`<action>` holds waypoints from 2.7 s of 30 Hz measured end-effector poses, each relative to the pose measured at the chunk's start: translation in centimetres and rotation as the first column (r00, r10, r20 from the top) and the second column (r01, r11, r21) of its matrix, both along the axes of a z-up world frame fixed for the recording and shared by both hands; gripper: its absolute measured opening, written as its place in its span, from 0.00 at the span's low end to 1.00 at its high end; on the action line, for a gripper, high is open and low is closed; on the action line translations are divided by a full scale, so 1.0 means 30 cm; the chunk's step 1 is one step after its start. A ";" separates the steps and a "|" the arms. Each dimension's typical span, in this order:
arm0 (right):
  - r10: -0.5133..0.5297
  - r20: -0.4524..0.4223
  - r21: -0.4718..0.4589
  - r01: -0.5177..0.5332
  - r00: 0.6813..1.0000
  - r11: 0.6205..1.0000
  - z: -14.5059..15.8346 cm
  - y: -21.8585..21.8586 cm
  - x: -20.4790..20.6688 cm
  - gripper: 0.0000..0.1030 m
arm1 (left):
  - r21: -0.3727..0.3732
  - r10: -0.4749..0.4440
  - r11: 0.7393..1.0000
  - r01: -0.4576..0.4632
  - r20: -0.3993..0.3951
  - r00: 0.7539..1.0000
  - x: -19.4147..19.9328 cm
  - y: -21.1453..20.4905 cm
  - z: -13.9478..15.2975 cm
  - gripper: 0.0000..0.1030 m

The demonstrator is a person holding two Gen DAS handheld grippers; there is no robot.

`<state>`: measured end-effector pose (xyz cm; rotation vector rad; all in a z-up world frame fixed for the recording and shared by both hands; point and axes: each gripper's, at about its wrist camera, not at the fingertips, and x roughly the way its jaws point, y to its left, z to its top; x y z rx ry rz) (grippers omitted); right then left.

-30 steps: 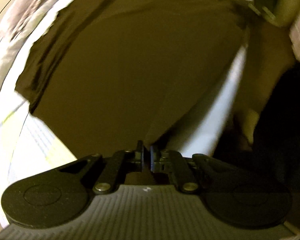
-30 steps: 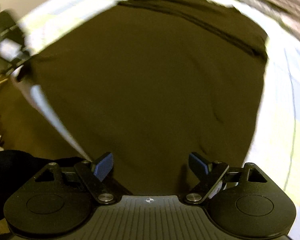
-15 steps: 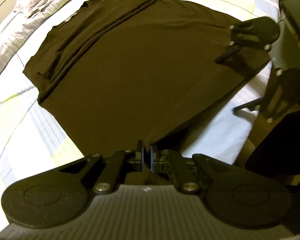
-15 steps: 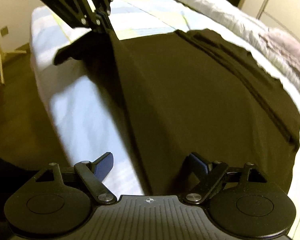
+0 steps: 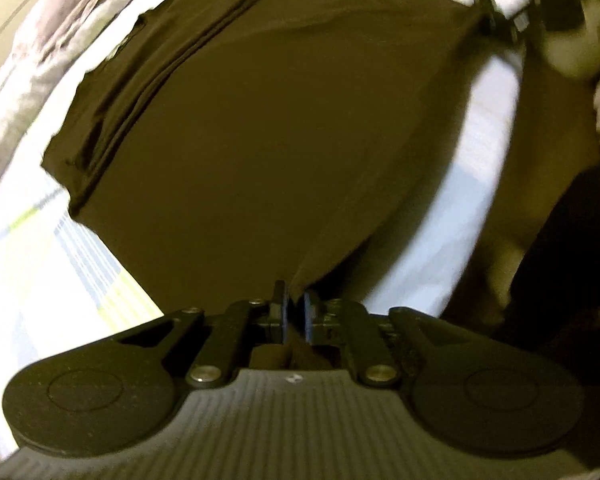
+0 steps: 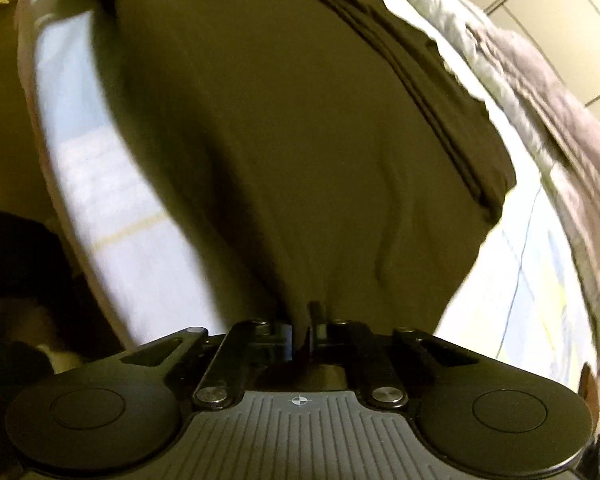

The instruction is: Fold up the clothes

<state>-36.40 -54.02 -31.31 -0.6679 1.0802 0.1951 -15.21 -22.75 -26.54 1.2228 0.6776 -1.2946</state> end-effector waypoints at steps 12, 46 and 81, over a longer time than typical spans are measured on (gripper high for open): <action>0.043 0.009 0.035 -0.043 0.999 0.998 0.142 -0.004 -0.041 0.04 | 0.061 -0.048 0.997 0.043 0.069 0.996 -0.065 0.090 -0.012 0.03; 0.155 -0.013 -0.036 -0.155 0.988 0.987 0.526 -0.343 0.655 0.03 | -0.136 0.101 0.985 -0.102 -0.016 0.995 0.617 -0.454 0.357 0.03; -0.492 -0.134 0.467 0.492 0.860 0.735 0.163 -1.005 1.379 0.52 | 0.029 0.566 0.817 -0.576 -0.229 0.792 1.397 -0.790 -0.153 0.28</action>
